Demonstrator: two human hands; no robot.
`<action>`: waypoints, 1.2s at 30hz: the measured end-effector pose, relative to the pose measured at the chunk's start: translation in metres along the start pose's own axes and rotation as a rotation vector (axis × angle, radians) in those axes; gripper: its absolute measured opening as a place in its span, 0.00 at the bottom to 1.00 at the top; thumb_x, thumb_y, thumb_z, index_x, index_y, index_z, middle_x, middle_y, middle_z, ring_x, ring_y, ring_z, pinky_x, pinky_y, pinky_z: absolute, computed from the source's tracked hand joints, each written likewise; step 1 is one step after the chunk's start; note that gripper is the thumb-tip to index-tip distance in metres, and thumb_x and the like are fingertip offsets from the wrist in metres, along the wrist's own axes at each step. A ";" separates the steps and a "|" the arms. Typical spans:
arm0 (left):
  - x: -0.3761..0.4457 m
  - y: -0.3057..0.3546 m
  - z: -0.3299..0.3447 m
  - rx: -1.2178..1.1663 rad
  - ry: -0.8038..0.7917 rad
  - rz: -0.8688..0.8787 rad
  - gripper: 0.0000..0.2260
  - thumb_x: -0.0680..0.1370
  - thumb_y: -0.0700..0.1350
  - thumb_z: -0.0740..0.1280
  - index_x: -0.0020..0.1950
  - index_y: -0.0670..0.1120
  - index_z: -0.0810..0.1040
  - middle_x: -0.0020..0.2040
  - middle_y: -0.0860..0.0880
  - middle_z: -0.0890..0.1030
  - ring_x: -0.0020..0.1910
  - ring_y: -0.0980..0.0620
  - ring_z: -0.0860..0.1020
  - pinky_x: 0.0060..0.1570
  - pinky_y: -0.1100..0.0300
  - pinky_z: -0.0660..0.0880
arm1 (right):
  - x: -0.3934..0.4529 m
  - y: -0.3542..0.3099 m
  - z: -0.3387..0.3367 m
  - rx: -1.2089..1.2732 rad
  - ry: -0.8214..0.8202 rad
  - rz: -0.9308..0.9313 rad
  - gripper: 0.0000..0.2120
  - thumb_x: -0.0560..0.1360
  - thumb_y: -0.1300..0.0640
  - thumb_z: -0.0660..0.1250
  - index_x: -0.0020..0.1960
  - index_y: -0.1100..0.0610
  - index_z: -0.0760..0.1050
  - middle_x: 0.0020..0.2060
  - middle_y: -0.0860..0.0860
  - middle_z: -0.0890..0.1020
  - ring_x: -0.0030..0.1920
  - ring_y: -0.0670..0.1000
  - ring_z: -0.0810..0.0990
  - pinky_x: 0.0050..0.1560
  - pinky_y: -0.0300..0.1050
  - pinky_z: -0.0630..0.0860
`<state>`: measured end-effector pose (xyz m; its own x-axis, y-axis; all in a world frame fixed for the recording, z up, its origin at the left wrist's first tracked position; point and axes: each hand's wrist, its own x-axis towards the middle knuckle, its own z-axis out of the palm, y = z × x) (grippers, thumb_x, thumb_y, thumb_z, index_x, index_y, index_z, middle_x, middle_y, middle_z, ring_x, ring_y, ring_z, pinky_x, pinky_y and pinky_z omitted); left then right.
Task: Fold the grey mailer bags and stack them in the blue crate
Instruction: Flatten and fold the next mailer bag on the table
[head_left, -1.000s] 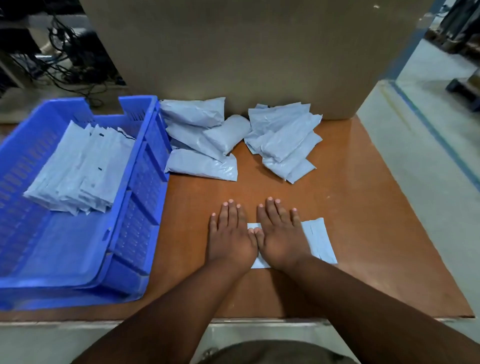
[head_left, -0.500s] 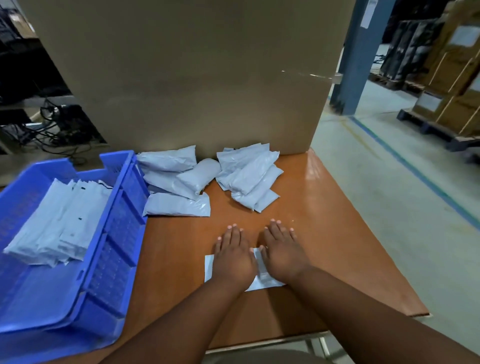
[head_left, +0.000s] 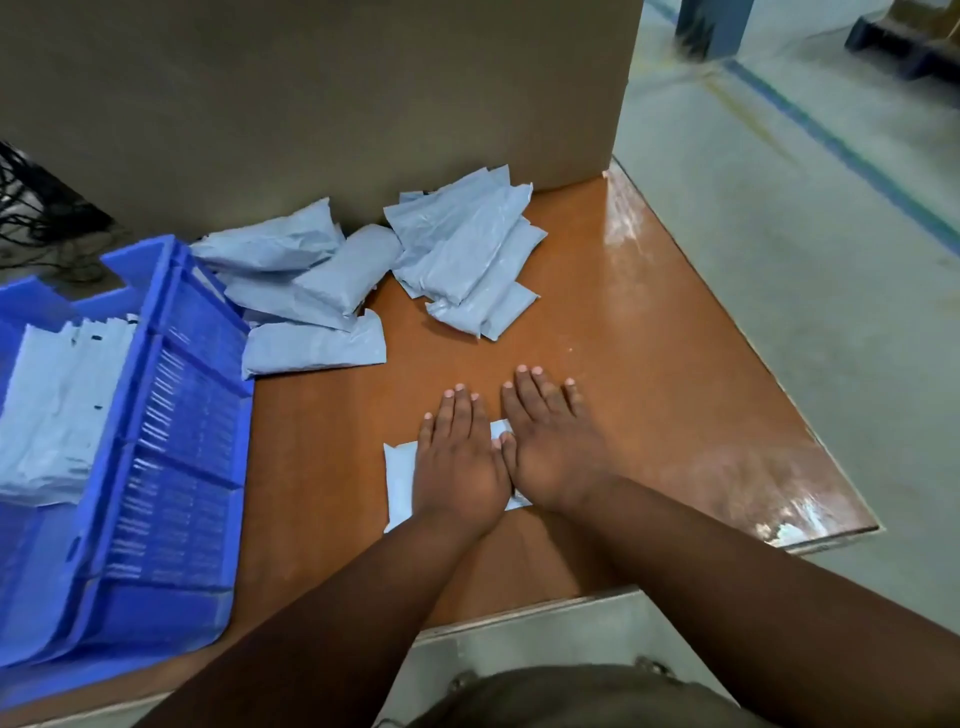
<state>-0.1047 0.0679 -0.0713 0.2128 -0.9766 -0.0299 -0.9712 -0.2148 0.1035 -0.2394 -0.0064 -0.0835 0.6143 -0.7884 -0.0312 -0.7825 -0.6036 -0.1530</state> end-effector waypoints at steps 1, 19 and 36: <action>-0.001 0.000 0.000 -0.002 -0.003 0.001 0.33 0.85 0.58 0.38 0.86 0.44 0.57 0.86 0.44 0.55 0.86 0.47 0.51 0.84 0.45 0.50 | 0.000 0.000 0.000 -0.002 -0.001 -0.002 0.34 0.84 0.41 0.40 0.87 0.55 0.49 0.86 0.55 0.47 0.85 0.56 0.44 0.83 0.64 0.43; -0.073 -0.059 -0.018 -0.004 0.039 0.048 0.33 0.85 0.58 0.37 0.87 0.45 0.51 0.87 0.45 0.47 0.86 0.47 0.44 0.83 0.42 0.49 | -0.041 -0.038 -0.026 -0.025 0.051 -0.346 0.34 0.82 0.44 0.52 0.85 0.56 0.59 0.86 0.56 0.53 0.85 0.57 0.51 0.84 0.62 0.48; -0.089 -0.077 0.002 -0.017 -0.014 0.047 0.32 0.84 0.56 0.48 0.87 0.46 0.54 0.87 0.45 0.51 0.86 0.47 0.48 0.83 0.43 0.52 | -0.040 -0.064 0.005 -0.032 -0.071 -0.365 0.35 0.84 0.40 0.47 0.87 0.55 0.51 0.86 0.54 0.50 0.86 0.53 0.47 0.83 0.62 0.48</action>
<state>-0.0493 0.1713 -0.0789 0.1657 -0.9854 -0.0384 -0.9780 -0.1692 0.1217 -0.2133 0.0646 -0.0778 0.8584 -0.5108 -0.0484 -0.5123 -0.8480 -0.1359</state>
